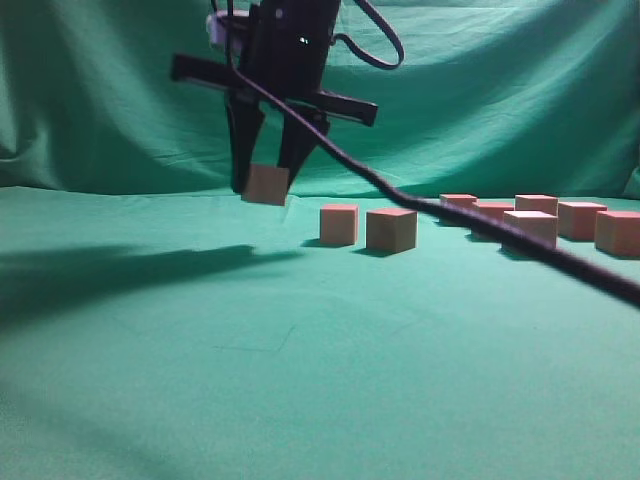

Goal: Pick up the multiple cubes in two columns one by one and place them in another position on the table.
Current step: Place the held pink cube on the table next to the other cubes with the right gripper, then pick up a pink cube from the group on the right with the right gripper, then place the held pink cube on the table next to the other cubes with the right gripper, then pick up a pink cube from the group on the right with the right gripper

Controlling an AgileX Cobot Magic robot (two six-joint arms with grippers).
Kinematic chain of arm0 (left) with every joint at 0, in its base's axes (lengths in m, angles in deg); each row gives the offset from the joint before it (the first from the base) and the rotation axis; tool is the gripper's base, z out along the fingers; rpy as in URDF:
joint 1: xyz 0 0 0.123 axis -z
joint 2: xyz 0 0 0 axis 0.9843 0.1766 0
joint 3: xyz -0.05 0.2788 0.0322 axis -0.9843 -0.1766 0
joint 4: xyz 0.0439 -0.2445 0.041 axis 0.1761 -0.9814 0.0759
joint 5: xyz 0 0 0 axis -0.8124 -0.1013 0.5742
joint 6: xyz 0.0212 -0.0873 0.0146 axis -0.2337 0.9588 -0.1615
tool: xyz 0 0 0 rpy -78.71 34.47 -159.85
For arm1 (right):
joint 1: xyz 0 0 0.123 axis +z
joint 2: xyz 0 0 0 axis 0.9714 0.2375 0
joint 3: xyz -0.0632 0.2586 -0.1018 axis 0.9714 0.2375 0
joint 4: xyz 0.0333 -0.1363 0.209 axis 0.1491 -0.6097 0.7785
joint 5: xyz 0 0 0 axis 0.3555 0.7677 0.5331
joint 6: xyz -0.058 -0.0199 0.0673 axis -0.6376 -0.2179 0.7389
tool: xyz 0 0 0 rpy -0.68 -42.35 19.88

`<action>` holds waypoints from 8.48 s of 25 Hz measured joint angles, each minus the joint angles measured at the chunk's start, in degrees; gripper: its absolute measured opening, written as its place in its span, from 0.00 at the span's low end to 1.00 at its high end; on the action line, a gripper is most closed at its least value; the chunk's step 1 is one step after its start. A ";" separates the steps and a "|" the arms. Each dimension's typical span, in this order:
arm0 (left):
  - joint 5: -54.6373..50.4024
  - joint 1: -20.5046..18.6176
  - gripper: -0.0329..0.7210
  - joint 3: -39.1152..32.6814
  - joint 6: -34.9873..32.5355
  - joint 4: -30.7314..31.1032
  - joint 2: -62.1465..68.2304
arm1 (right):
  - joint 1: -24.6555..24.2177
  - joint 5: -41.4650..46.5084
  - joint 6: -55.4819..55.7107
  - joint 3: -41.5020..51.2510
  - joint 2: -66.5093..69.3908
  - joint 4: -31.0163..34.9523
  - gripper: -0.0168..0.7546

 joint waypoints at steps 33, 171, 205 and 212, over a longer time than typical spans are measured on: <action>0.00 0.00 0.04 0.00 0.00 0.00 0.00 | 0.02 -4.00 3.64 -0.81 4.28 -4.40 0.58; 0.00 0.00 0.04 0.00 0.00 0.00 0.00 | 7.09 -2.32 18.41 6.54 0.02 -6.99 0.36; 0.00 0.00 0.04 0.00 0.00 0.00 0.00 | 7.09 5.40 3.98 -6.75 -20.04 -11.73 0.72; 0.00 0.00 0.04 0.00 0.00 0.00 0.00 | 2.66 5.40 4.35 9.73 -33.10 -17.68 0.72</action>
